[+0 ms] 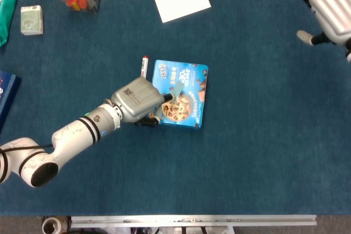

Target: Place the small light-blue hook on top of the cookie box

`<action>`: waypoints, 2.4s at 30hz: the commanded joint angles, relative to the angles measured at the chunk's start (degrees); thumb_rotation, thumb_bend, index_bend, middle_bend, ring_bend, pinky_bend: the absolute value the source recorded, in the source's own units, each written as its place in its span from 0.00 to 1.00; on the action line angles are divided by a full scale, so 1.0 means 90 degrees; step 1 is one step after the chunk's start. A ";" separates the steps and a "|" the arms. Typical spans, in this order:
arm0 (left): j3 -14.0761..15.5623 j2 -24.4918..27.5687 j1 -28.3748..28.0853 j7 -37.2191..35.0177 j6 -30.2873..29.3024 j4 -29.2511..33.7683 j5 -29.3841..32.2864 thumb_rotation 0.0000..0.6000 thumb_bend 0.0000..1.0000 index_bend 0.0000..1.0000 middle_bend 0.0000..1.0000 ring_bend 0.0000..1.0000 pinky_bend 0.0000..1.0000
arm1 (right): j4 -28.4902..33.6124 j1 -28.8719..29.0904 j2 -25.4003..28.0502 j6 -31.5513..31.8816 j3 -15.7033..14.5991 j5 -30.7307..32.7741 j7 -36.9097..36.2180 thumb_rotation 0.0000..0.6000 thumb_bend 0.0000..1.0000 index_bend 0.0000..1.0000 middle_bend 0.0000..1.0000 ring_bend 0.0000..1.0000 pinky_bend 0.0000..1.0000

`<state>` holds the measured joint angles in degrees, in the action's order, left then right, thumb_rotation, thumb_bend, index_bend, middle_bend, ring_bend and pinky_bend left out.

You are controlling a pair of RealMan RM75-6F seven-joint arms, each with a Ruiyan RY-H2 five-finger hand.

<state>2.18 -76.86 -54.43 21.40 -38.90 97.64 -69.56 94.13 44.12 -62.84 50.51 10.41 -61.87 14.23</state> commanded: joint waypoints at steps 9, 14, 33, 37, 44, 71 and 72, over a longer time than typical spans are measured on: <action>0.0062 0.0026 0.0005 0.0132 -0.0026 0.0100 0.0033 0.14 0.80 0.20 1.00 1.00 1.00 | -0.0066 -0.0009 -0.0021 -0.0024 0.0005 0.0013 -0.0031 1.00 0.19 0.12 0.32 0.13 0.22; 0.0102 0.0152 0.0078 0.0109 -0.0119 0.0220 -0.0005 0.14 0.80 0.20 1.00 1.00 1.00 | -0.0049 -0.0009 -0.0020 -0.0015 0.0013 0.0009 -0.0020 1.00 0.19 0.12 0.32 0.13 0.22; 0.0121 0.0973 0.1115 -0.0976 -0.1561 0.0314 -0.0698 0.13 0.80 0.19 1.00 0.99 0.99 | 0.0049 -0.0344 0.0300 0.0275 -0.0028 -0.0074 -0.0229 1.00 0.19 0.12 0.32 0.13 0.22; 0.0054 0.1200 0.1605 -0.1487 -0.2226 0.0095 -0.0755 0.13 0.78 0.18 0.90 0.85 0.92 | 0.0046 -0.0591 0.0433 0.0460 -0.0139 -0.0145 -0.0298 1.00 0.19 0.12 0.32 0.13 0.22; -0.0112 0.1339 0.2446 -0.2087 -0.3273 -0.0378 -0.0578 0.11 0.58 0.17 0.63 0.61 0.77 | -0.0029 -0.1071 0.0442 0.0755 -0.0365 -0.0271 -0.0578 1.00 0.19 0.12 0.32 0.13 0.22; -0.0257 0.0844 0.4718 -0.2122 -0.5533 -0.1146 -0.0646 0.11 0.37 0.18 0.36 0.32 0.37 | -0.0105 -0.2732 0.0044 0.2518 -0.0769 -0.1047 -0.0778 1.00 0.12 0.12 0.31 0.13 0.22; -0.0269 0.0844 0.4737 -0.2125 -0.5540 -0.1151 -0.0673 0.11 0.37 0.18 0.36 0.32 0.37 | -0.0092 -0.2749 0.0049 0.2529 -0.0759 -0.1052 -0.0771 1.00 0.12 0.12 0.31 0.13 0.22</action>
<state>-0.15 -69.20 -11.93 2.34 -88.66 87.22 -75.47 93.26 19.40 -62.42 73.24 3.54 -71.32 7.26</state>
